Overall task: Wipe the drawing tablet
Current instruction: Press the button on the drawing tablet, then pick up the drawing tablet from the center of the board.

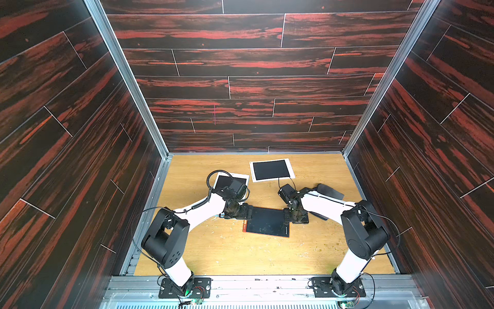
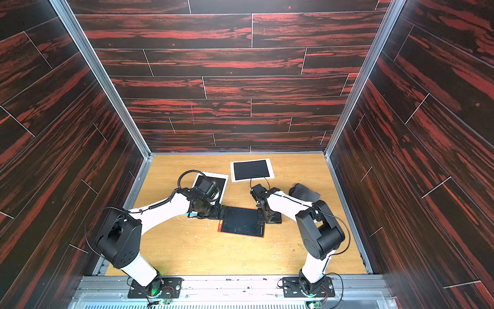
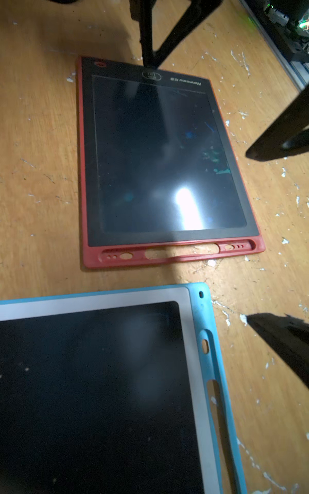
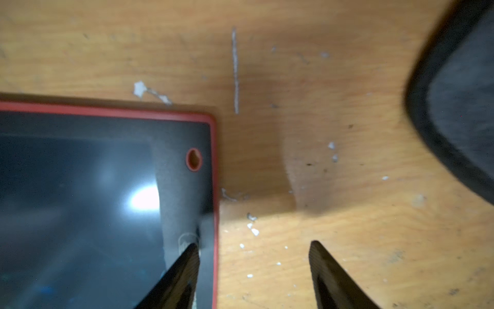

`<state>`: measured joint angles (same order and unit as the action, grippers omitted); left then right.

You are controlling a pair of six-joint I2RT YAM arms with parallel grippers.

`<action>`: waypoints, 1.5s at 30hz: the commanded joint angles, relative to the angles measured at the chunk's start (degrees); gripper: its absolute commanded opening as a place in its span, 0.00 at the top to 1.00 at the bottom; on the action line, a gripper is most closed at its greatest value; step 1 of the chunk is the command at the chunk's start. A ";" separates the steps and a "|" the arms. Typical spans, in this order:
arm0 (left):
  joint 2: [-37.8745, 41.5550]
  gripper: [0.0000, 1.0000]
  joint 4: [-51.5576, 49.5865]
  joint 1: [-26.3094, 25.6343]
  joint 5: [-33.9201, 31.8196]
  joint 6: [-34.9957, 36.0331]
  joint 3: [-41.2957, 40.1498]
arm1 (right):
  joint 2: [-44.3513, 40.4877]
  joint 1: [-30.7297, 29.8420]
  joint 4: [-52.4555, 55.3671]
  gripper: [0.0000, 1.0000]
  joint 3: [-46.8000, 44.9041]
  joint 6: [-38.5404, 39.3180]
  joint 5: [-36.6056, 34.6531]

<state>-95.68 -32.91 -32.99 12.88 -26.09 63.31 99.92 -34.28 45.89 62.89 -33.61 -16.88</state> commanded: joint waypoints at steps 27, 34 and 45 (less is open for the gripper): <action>1.06 0.10 -1.12 0.30 -0.27 0.55 0.15 | 4.62 -1.71 0.14 0.38 -2.08 -0.07 -1.06; 1.28 0.10 -0.87 0.30 -0.32 0.47 -0.38 | 4.81 -1.32 -4.93 0.50 -7.45 -1.02 6.74; 1.20 0.10 -2.24 0.30 -0.63 0.63 0.75 | 6.16 0.85 -14.47 0.53 -15.25 -3.62 16.86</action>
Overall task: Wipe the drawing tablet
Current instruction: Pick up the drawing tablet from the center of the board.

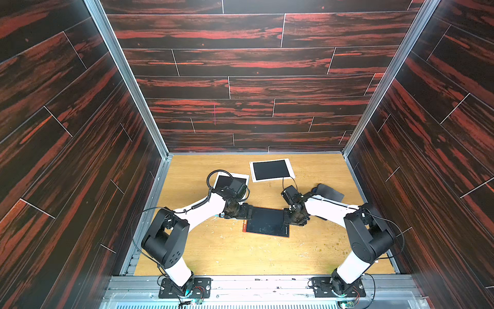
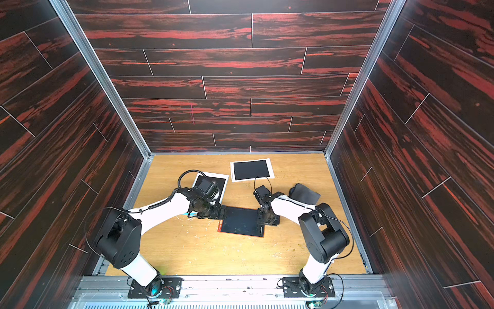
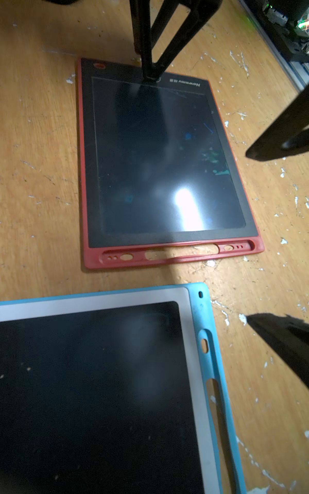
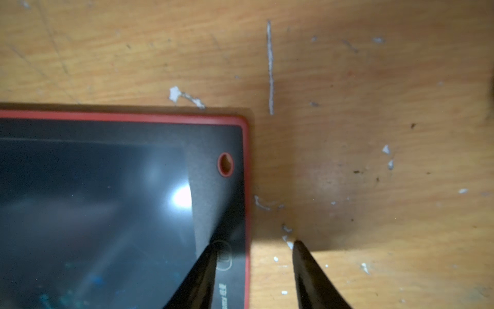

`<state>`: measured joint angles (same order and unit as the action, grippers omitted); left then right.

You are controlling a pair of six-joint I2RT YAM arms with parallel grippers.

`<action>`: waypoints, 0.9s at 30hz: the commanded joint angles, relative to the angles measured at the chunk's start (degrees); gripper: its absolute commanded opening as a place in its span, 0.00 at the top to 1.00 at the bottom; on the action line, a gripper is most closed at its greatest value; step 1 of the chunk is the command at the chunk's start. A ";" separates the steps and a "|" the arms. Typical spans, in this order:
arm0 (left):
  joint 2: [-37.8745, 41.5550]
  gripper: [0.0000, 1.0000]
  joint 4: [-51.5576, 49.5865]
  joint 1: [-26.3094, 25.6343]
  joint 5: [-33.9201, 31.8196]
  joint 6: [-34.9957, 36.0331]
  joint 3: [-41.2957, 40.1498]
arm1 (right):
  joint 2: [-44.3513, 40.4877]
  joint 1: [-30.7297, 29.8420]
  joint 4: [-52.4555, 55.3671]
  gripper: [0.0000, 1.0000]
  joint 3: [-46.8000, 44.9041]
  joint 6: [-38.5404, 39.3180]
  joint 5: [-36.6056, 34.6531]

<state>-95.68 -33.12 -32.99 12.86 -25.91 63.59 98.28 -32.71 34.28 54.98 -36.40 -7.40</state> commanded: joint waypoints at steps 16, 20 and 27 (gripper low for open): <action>0.30 0.10 -1.87 0.30 -0.60 0.52 1.02 | 9.84 0.28 -2.34 0.83 -8.52 1.29 6.21; 0.27 0.10 -1.77 0.30 -0.64 0.61 0.79 | 11.23 0.19 -3.26 0.82 -9.20 0.98 6.88; 0.18 0.10 -1.20 0.30 -0.52 0.60 0.59 | 12.23 -0.11 -1.13 0.77 -8.07 1.50 5.40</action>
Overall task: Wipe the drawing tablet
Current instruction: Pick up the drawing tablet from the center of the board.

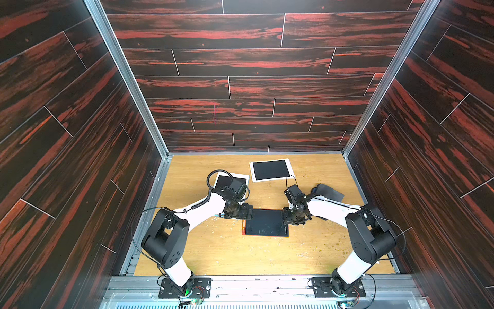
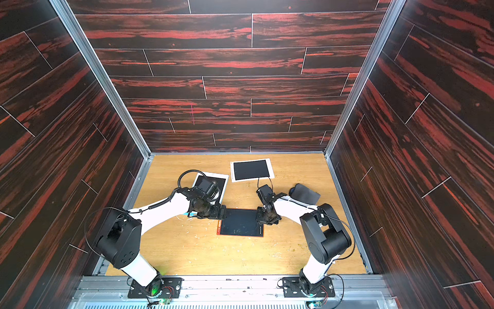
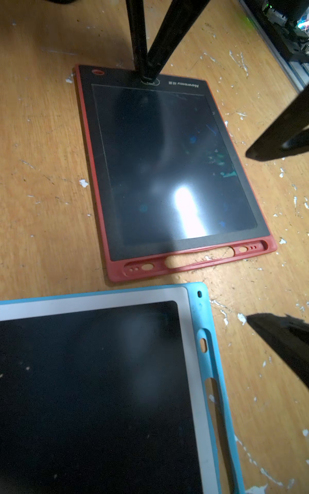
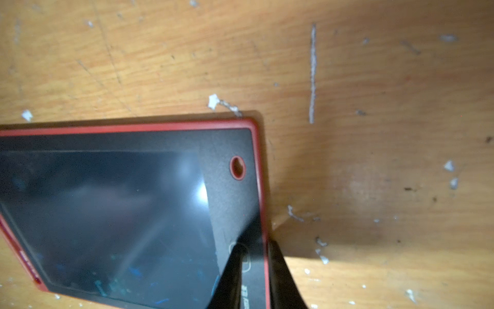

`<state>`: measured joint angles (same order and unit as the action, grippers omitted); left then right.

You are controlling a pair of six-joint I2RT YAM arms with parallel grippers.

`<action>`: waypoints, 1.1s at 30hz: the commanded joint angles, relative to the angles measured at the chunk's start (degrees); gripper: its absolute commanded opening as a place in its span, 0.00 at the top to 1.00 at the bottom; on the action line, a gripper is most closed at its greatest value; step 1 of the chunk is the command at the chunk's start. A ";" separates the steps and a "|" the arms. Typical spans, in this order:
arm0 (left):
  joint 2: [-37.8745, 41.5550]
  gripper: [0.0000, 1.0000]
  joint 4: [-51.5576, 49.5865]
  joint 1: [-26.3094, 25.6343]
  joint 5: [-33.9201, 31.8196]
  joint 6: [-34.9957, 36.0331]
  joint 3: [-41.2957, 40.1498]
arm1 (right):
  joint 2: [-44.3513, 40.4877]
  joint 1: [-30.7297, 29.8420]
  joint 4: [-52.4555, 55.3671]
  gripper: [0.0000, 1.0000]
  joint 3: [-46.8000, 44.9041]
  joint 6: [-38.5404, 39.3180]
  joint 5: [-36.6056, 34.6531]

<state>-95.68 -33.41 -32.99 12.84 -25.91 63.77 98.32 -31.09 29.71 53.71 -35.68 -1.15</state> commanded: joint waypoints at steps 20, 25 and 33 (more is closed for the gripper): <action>2.64 0.10 2.85 0.96 0.57 0.61 -3.32 | 17.81 -4.36 5.05 0.91 -5.42 -0.82 -1.64; 2.43 0.10 3.42 1.02 0.82 0.49 -3.63 | 18.43 -4.37 5.27 0.91 -5.31 -0.60 -1.62; 2.01 0.09 4.21 1.06 1.61 0.07 -5.03 | 19.58 -4.45 5.71 0.99 -4.76 -0.53 -1.65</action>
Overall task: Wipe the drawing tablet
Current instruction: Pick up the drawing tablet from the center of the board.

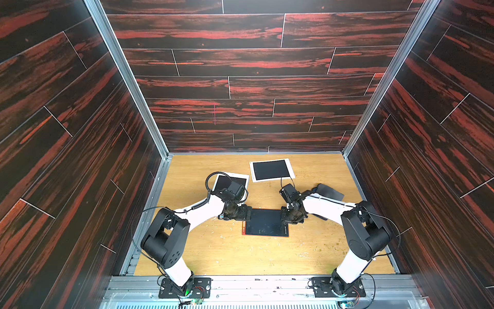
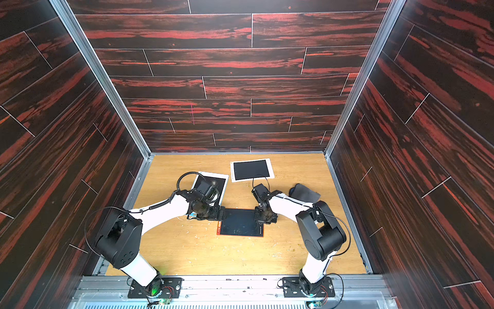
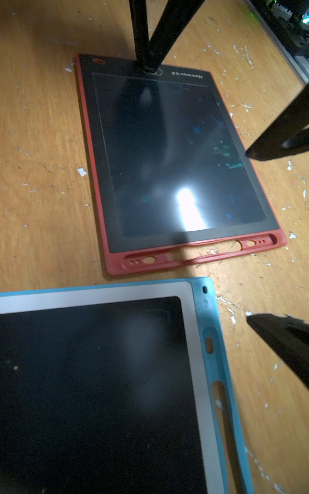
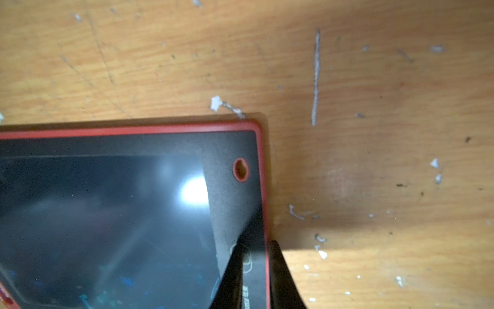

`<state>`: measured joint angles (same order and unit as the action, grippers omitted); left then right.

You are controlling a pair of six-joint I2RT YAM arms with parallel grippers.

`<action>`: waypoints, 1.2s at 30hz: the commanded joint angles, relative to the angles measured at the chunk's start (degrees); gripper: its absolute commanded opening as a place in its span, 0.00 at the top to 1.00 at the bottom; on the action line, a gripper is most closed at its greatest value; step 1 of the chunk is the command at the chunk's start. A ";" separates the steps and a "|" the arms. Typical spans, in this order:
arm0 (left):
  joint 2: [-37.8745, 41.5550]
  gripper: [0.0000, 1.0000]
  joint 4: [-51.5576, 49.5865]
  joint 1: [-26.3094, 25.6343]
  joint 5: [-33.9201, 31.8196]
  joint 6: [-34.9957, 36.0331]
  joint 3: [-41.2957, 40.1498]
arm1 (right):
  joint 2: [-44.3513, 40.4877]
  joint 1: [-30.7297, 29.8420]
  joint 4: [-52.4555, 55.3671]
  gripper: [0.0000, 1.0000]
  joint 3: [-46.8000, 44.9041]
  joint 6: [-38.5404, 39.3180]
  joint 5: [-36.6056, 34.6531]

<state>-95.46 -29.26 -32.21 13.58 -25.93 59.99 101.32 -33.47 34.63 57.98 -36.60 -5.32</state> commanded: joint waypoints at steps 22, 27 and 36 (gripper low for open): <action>-3.74 0.10 8.75 -2.84 5.31 -6.59 -4.34 | 17.25 -3.83 -0.88 0.94 -11.04 -0.22 5.58; -4.45 0.10 9.26 -3.21 5.27 -6.89 -4.21 | 17.57 -4.14 -0.37 1.00 -11.18 -0.15 5.23; -4.63 0.10 10.00 -4.00 5.63 -7.27 -4.08 | 17.68 -4.57 -1.36 0.79 -11.39 0.48 6.98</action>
<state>-98.70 -19.66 -35.44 18.85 -33.06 55.94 101.62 -34.65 35.31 58.17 -36.18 -8.51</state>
